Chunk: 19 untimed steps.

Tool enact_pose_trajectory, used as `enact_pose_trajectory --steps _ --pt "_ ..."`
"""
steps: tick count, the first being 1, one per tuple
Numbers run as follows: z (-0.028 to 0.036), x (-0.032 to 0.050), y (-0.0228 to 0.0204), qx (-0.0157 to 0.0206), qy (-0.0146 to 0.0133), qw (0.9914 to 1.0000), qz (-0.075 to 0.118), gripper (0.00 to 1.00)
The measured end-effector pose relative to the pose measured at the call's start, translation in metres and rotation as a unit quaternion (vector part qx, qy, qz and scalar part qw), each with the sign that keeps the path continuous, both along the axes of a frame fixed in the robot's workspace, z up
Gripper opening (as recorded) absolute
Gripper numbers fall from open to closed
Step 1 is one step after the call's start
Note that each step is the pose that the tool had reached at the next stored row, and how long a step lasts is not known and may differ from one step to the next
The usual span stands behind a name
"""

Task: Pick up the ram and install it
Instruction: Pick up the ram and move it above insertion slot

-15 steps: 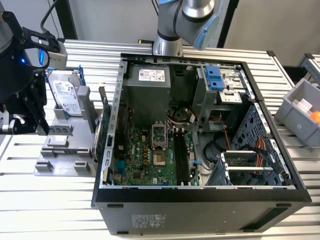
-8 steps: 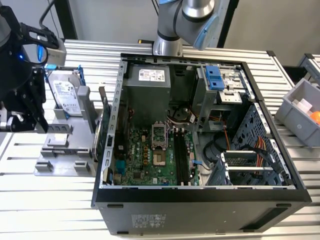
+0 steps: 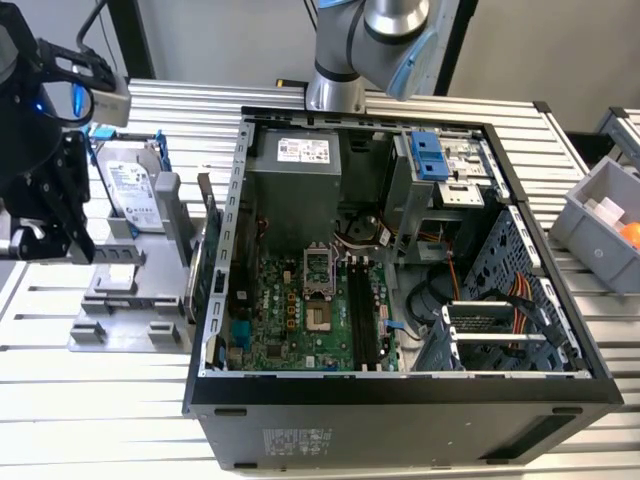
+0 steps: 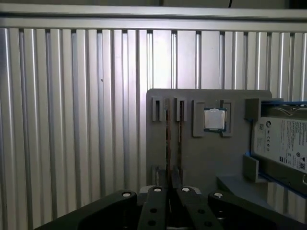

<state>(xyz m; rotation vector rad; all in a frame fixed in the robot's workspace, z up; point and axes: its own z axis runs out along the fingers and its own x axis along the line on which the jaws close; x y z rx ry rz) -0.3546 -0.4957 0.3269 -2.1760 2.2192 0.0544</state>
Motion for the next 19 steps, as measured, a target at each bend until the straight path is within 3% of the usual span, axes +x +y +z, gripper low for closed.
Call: enact_pose_trajectory --steps 9,19 --pt "0.0066 0.0 0.0 0.0002 0.0 1.0 0.0 0.0" --pt "0.0241 -0.0001 0.0 0.0001 0.0 1.0 0.0 0.0"
